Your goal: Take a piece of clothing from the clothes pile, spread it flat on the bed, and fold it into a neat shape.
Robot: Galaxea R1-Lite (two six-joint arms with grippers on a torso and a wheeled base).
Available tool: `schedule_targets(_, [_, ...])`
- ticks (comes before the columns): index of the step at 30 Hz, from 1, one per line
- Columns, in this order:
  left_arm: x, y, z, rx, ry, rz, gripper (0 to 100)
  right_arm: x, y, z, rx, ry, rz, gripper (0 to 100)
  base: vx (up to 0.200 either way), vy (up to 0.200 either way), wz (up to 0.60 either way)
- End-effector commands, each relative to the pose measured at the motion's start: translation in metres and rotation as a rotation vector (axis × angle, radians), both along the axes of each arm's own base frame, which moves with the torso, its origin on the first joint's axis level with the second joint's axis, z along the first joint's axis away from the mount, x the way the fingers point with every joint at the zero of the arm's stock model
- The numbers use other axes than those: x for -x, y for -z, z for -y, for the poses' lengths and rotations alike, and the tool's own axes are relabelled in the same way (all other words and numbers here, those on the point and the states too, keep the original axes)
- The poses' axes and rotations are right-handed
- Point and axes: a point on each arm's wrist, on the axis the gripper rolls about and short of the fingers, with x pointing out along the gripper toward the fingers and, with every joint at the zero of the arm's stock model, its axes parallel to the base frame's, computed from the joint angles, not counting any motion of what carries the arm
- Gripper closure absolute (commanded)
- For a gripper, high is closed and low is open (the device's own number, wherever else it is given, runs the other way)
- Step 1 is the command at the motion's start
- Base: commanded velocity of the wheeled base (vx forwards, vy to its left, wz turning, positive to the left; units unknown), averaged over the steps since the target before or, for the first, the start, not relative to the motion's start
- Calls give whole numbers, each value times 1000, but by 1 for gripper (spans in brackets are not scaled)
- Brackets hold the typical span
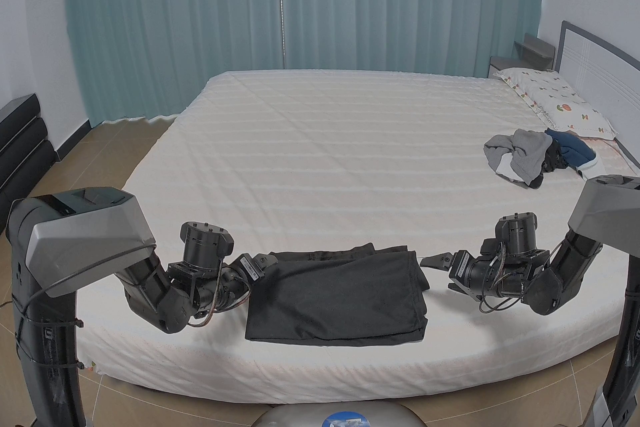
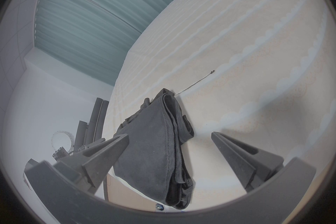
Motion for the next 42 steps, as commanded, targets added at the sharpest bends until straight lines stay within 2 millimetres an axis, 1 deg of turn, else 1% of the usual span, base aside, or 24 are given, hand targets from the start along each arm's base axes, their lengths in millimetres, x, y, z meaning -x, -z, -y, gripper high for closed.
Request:
schedule_targets(1, [4, -24, -19, 17, -72, 49, 0, 11, -16, 2, -3, -2, 23, 0, 0, 0, 0])
schedule_targets(3, [5, -35, -28, 6, -94, 78, 0, 14, -24, 3, -4, 5, 39, 0, 0, 0, 0])
schedule_targets(5, [9, -50, -38, -1, -109, 113, 0, 24, -35, 6, 15, 26, 55, 0, 0, 0, 0])
schedule_targets(7, [17, -65, -45, -11, -119, 146, 0, 33, -49, 8, 35, 59, 96, 0, 0, 0, 0])
schedule_targets(9, [31, -84, -53, -25, -118, 198, 0, 45, -67, 12, 49, 90, 147, 0, 0, 0, 0])
schedule_targets(11, [51, -107, -61, -52, -106, 261, 0, 63, -86, 19, 79, 94, 219, 0, 0, 0, 0])
schedule_targets(12, [59, -115, -64, -64, -104, 285, 0, 69, -92, 21, 96, 90, 246, 0, 0, 0, 0])
schedule_targets(15, [95, -143, -74, -120, -90, 389, 0, 97, -114, 31, 176, 106, 353, 0, 0, 0, 0])
schedule_targets(17, [120, -159, -80, -151, -87, 459, 0, 116, -126, 37, 240, 129, 417, 0, 0, 0, 0])
schedule_targets(18, [124, -161, -81, -157, -88, 471, 0, 119, -128, 38, 251, 132, 427, 0, 0, 0, 0])
schedule_targets(19, [149, -174, -87, -191, -94, 546, 0, 139, -140, 44, 312, 154, 498, 0, 0, 0, 0])
schedule_targets(20, [167, -180, -91, -228, -104, 590, 0, 154, -149, 49, 344, 172, 552, 0, 0, 0, 0])
schedule_targets(22, [185, -185, -96, -280, -117, 630, 0, 171, -157, 55, 378, 181, 607, 0, 0, 0, 0])
schedule_targets(25, [220, -195, -104, -377, -148, 698, 0, 207, -165, 66, 446, 190, 667, 0, 0, 0, 0])
schedule_targets(28, [257, -204, -113, -442, -168, 758, 0, 243, -169, 74, 472, 201, 703, 0, 0, 0, 0])
schedule_targets(31, [291, -207, -121, -533, -171, 799, 0, 276, -168, 80, 474, 205, 705, 0, 0, 0, 0])
schedule_targets(34, [315, -203, -127, -594, -182, 802, 0, 303, -160, 84, 485, 203, 691, 0, 0, 0, 0])
schedule_targets(36, [330, -195, -130, -603, -194, 788, 0, 319, -151, 86, 491, 202, 683, 0, 0, 0, 0])
schedule_targets(37, [340, -189, -132, -608, -199, 777, 0, 330, -146, 88, 499, 206, 688, 0, 0, 0, 0])
schedule_targets(38, [340, -189, -132, -608, -199, 777, 0, 330, -146, 88, 499, 206, 688, 0, 0, 0, 0])
schedule_targets(39, [350, -185, -135, -616, -211, 779, 0, 338, -142, 89, 513, 212, 691, 0, 0, 0, 0])
schedule_targets(40, [350, -185, -135, -616, -211, 779, 0, 338, -142, 89, 513, 212, 691, 0, 0, 0, 0])
schedule_targets(41, [363, -177, -139, -629, -257, 780, 0, 348, -135, 90, 552, 231, 692, 0, 0, 0, 0])
schedule_targets(42, [366, -176, -140, -643, -275, 779, 0, 351, -133, 90, 569, 238, 695, 0, 0, 0, 0])
